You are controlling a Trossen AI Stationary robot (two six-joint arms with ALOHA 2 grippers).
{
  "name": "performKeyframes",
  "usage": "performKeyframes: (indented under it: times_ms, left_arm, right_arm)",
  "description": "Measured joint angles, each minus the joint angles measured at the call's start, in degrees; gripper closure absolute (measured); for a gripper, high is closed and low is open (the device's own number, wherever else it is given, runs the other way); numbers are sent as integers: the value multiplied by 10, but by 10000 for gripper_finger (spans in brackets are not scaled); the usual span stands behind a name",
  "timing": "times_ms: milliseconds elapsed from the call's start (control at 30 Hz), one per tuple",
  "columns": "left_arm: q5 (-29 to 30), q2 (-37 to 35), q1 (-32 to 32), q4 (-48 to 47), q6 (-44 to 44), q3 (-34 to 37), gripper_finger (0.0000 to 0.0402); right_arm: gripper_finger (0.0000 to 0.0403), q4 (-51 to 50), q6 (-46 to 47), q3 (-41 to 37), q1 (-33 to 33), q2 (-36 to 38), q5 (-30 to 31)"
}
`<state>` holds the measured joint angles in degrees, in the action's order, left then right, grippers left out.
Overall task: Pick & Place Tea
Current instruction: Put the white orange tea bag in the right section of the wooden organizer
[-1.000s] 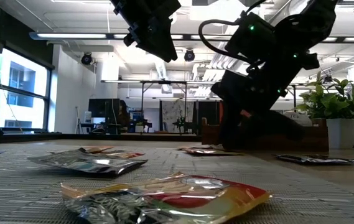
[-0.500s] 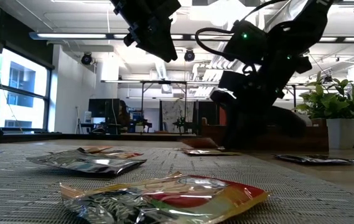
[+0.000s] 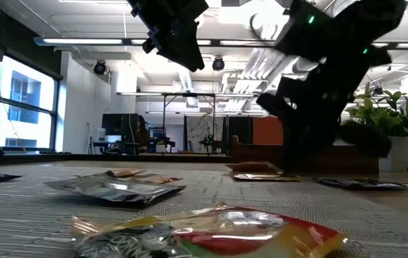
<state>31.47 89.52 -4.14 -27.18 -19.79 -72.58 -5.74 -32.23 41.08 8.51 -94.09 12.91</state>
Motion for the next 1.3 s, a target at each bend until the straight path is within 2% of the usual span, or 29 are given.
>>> performKeyframes:
  times_ms: [133, 233, 467, 533, 800, 933, 1133, 1300]
  left_arm:
    - [0, 0, 0, 0, 0, 0, 270]
    - [0, 0, 0, 0, 0, 0, 270]
    - [0, 0, 0, 0, 0, 0, 270]
    - [0, 0, 0, 0, 0, 0, 270]
    - [0, 0, 0, 0, 0, 0, 270]
    - [0, 0, 0, 0, 0, 0, 270]
    - [0, 0, 0, 0, 0, 0, 270]
    - [0, 0, 0, 0, 0, 0, 270]
  right_arm:
    - [399, -24, -1, 3, 30, 59, 14]
    - [401, -82, -21, 2, 53, 102, 59]
    - [401, -264, -158, 3, 88, 209, 294]
    - [402, -317, -194, 3, 87, 233, 344]
    - [402, -500, -311, 3, 80, 255, 339]
    - [402, -509, -344, 3, 80, 256, 362]
    - [402, -510, -464, 3, 81, 256, 441]
    - [402, -508, -509, 3, 107, 256, 440]
